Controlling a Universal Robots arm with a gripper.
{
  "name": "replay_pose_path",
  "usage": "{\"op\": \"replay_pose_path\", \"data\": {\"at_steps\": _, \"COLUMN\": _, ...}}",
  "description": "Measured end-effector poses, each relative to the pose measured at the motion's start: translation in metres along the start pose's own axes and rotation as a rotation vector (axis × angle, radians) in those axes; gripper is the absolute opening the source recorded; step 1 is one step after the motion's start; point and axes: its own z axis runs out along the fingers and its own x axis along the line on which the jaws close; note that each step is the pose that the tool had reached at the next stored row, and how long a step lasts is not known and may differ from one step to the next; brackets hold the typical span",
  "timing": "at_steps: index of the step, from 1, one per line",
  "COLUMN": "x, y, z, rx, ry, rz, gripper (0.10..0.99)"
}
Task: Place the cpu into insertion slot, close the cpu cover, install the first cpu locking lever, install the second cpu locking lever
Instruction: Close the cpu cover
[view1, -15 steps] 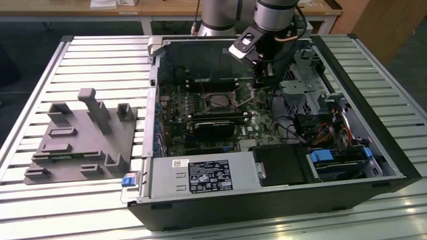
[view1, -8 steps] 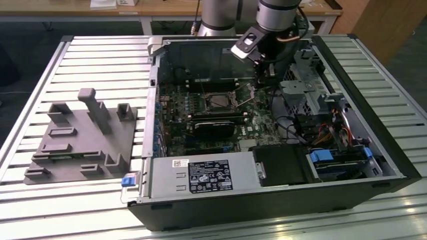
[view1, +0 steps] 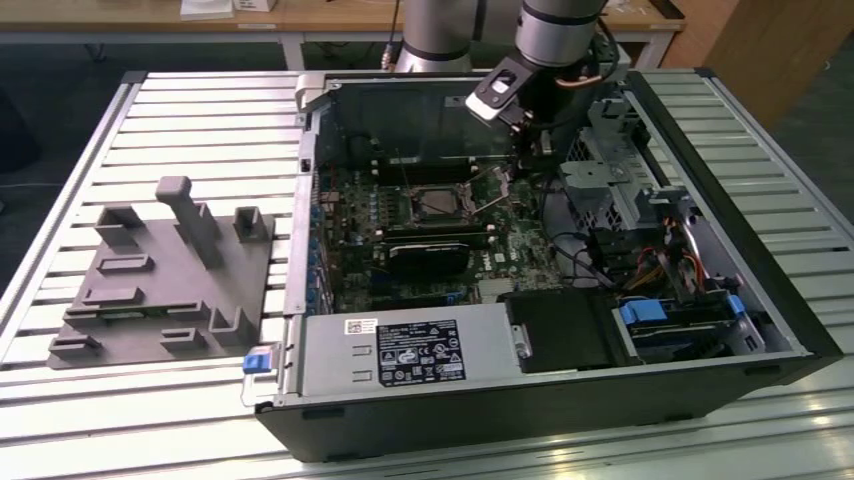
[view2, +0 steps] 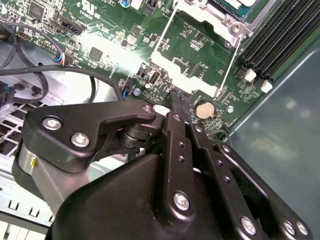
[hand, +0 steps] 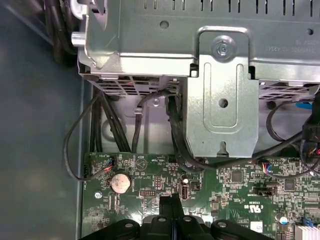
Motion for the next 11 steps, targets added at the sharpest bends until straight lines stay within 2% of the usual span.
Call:
{"op": "replay_pose_path", "data": {"at_steps": 6, "x": 0.0008, "y": 0.0005, "z": 0.0052, "rx": 0.003, "ry": -0.0001, "rz": 0.002, "gripper": 0.106}}
{"op": "replay_pose_path", "data": {"at_steps": 11, "x": 0.0008, "y": 0.0003, "z": 0.0059, "rx": 0.003, "ry": -0.0003, "rz": 0.002, "gripper": 0.106}}
